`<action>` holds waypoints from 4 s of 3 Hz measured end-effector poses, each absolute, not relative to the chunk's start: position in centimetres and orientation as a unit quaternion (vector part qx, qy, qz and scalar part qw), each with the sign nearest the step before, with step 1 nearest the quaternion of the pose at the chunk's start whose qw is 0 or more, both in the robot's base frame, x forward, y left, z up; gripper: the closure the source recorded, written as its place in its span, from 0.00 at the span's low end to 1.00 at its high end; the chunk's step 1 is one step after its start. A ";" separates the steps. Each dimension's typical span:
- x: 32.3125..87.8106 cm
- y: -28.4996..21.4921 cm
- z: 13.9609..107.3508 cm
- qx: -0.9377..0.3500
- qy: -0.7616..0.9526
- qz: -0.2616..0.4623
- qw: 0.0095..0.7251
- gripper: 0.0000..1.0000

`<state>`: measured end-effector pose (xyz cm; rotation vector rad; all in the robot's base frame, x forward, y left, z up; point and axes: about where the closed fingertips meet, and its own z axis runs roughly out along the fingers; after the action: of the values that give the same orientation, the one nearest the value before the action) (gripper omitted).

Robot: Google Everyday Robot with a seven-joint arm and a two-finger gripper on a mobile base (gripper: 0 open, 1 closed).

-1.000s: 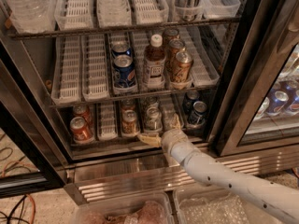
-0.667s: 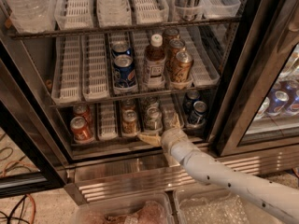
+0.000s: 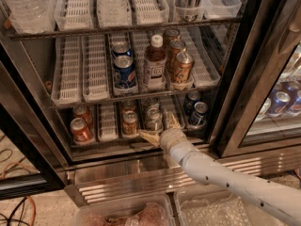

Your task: Pick 7up can from bottom shelf of fridge

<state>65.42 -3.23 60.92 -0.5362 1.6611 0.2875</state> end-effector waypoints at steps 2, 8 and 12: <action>67.1 -2.6 61.0 -0.234 0.723 0.113 0.640 0.23; 67.5 -1.7 63.3 -0.270 0.701 0.111 0.651 1.00; 56.2 -5.0 69.6 -0.328 0.655 0.125 0.670 1.00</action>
Offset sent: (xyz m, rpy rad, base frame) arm 0.0136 0.0058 0.0016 -0.0183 -0.0223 -0.0094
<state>56.17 -5.03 69.61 -0.7384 1.4759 0.2819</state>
